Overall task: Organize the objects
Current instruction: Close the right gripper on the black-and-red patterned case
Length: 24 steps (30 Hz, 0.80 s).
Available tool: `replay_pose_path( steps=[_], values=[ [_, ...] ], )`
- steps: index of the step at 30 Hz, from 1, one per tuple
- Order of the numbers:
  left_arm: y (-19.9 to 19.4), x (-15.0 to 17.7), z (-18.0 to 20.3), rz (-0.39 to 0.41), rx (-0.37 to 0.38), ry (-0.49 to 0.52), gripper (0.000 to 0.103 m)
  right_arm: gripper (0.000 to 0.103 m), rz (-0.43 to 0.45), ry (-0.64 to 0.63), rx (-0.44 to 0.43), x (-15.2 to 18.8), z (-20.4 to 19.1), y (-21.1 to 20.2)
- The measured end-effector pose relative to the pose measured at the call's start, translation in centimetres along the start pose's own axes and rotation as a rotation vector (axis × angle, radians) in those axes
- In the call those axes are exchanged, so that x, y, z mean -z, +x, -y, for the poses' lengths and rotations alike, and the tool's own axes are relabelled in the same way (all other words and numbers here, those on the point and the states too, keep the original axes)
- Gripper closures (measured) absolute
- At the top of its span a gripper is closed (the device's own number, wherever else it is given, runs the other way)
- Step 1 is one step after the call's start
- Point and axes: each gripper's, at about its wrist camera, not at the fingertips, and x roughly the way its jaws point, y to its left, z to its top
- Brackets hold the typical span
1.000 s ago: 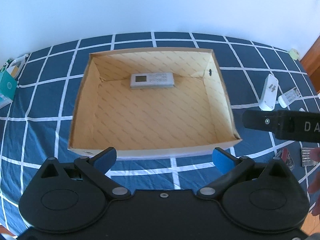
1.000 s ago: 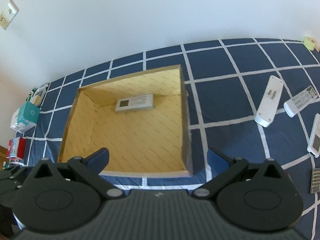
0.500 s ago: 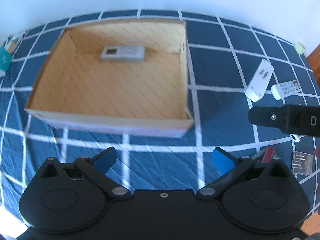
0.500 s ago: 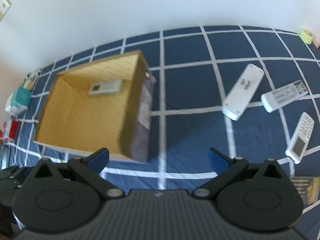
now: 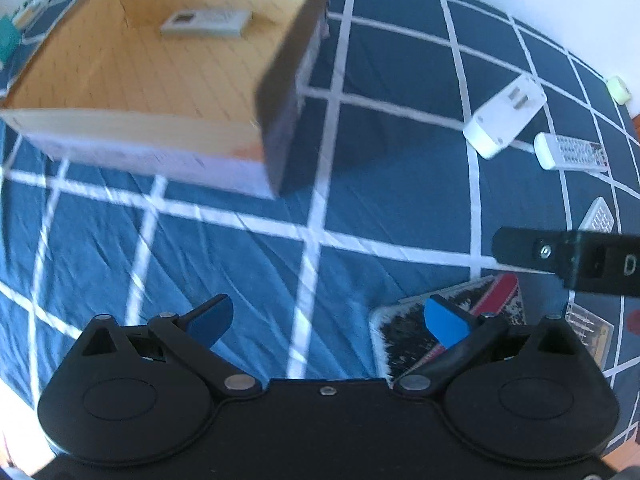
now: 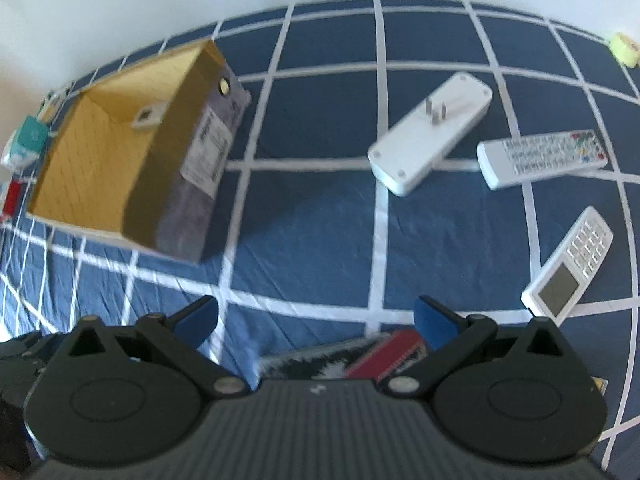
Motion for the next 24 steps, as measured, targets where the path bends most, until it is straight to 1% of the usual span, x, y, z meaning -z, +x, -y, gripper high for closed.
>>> replay_pose_path(
  steps=[7,12,17,24],
  values=[
    [3.2,2.4,1.9,-0.068,0.028,-0.077,0.000,0.000,-0.100,-0.046,-0.004,1.3,2.2,3.0],
    [4.7,3.4,2.3,-0.109,0.039,-0.115,0.000,0.000,-0.165,-0.072,-0.013,2.0,2.7,5.2],
    [5.6,4.0,2.7,-0.137,0.059,-0.152,0.000,0.000,-0.204,-0.110,-0.020,2.6,2.5,6.7],
    [6.2,3.9,3.6,-0.153,0.088,-0.161,0.003,0.000,-0.227,-0.153,-0.007,2.8,2.1,7.7]
  ],
)
